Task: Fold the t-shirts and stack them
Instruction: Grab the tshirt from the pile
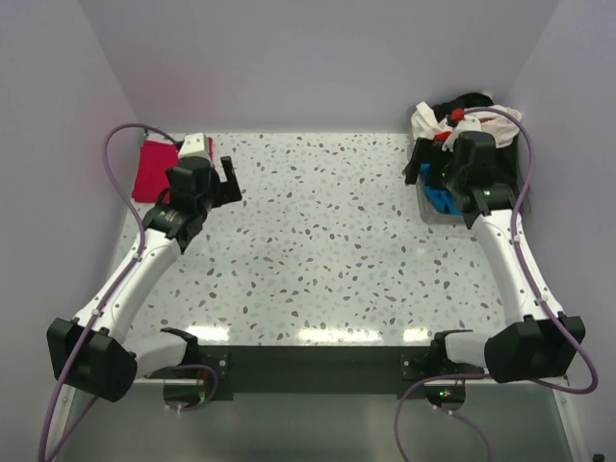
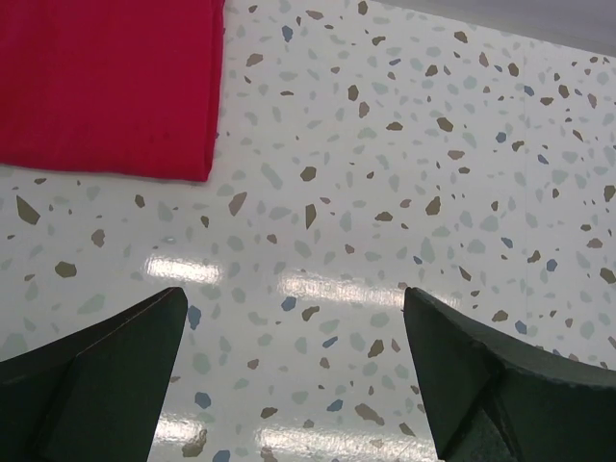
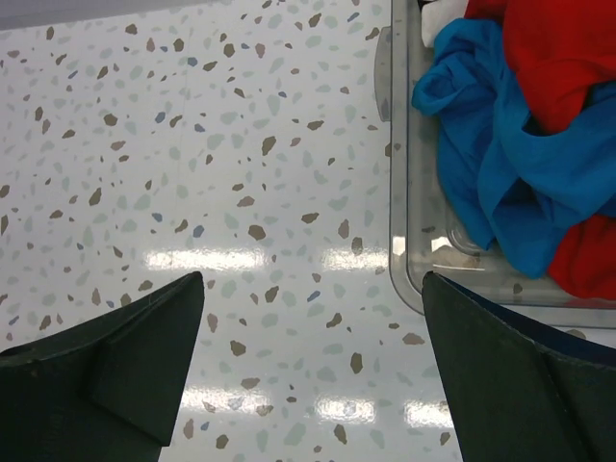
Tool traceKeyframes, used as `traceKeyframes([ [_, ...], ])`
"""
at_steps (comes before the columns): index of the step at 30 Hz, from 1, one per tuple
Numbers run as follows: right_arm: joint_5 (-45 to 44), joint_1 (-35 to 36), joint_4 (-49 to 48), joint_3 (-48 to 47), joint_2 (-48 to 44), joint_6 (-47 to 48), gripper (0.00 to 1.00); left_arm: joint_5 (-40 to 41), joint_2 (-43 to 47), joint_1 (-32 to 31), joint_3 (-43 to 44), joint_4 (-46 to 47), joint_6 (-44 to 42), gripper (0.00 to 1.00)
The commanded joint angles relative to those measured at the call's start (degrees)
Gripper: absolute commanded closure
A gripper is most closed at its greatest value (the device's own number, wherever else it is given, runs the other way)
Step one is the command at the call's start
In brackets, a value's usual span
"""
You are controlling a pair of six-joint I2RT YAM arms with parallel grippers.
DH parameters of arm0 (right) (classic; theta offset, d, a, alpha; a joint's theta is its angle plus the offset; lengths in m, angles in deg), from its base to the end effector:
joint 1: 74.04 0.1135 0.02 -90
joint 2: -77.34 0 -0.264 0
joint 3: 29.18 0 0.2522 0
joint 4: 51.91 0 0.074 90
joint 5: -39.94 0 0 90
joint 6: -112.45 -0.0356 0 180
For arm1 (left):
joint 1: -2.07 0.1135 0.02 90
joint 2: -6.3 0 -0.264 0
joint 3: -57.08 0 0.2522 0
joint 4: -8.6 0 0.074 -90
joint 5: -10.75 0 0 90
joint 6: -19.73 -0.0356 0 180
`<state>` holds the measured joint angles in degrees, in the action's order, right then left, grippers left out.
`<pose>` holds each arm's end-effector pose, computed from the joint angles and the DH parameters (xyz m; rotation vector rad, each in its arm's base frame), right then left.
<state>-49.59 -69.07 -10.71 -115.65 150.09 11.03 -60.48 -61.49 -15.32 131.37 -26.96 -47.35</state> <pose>0.2829 0.0249 0.3749 0.1105 2.0526 0.1862 0.2562 -0.0683 0.3341 -0.2966 2.0285 -0.0970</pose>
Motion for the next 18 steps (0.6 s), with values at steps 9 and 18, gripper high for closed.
traceKeyframes([
  [9,-4.6,0.0,-1.3,-2.4,-0.2,0.3,0.01,2.3,0.6,-0.2,1.6,2.3,-0.9,0.00],
  [18,-13.2,0.1,-2.7,-18.7,11.9,1.3,0.01,-1.3,-2.4,-0.1,2.7,2.7,-1.3,0.00],
])
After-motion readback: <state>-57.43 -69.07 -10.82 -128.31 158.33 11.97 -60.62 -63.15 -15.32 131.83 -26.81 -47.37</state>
